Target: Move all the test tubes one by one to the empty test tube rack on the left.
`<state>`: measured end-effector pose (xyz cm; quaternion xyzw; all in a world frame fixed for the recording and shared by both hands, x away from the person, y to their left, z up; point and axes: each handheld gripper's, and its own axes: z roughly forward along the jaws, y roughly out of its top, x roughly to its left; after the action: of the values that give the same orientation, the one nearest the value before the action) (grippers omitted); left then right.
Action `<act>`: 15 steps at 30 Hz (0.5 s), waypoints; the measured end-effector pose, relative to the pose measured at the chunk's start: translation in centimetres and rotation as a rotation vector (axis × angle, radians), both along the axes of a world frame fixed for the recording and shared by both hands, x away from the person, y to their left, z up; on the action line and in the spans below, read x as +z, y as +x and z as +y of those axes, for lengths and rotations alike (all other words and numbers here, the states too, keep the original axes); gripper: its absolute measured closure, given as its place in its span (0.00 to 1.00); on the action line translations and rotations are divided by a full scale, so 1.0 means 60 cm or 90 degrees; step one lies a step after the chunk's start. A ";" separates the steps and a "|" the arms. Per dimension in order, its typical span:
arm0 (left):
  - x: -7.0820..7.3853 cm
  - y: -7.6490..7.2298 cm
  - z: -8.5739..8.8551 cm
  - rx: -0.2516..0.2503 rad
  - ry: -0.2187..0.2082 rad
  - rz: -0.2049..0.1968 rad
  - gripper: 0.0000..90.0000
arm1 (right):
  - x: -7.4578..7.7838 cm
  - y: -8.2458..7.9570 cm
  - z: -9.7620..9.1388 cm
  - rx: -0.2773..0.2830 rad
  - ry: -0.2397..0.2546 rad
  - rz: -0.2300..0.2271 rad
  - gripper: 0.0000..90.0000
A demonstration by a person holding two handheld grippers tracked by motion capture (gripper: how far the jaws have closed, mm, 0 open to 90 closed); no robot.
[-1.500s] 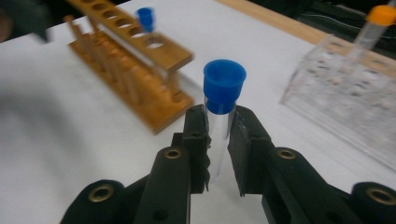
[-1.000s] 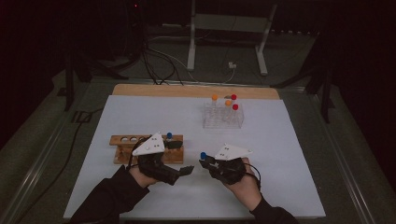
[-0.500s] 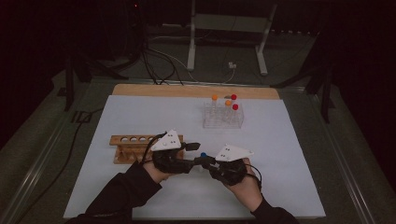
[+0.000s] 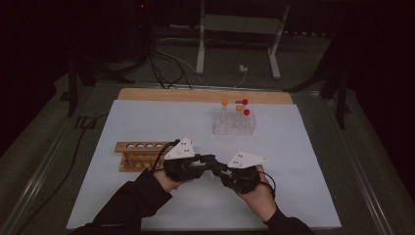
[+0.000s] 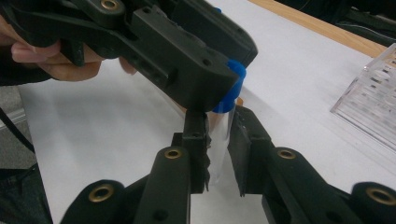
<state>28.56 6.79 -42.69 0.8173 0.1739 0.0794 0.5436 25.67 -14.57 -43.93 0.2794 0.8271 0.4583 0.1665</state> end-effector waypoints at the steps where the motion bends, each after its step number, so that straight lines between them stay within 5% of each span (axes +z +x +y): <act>1: 0.000 0.000 -0.001 0.001 0.002 -0.004 0.84 | 0.000 0.000 0.000 0.000 0.000 0.000 0.85; 11: 0.004 -0.002 -0.003 0.002 0.005 -0.015 0.86 | 0.001 0.001 -0.003 0.001 0.005 0.002 0.84; 15: 0.015 0.000 0.005 0.014 -0.001 -0.022 0.86 | 0.006 0.002 -0.005 0.008 0.020 0.006 0.68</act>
<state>28.55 7.06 -41.81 0.8132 0.1736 0.0997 0.5464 25.79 -14.89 -43.58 0.2792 0.8224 0.4706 0.1554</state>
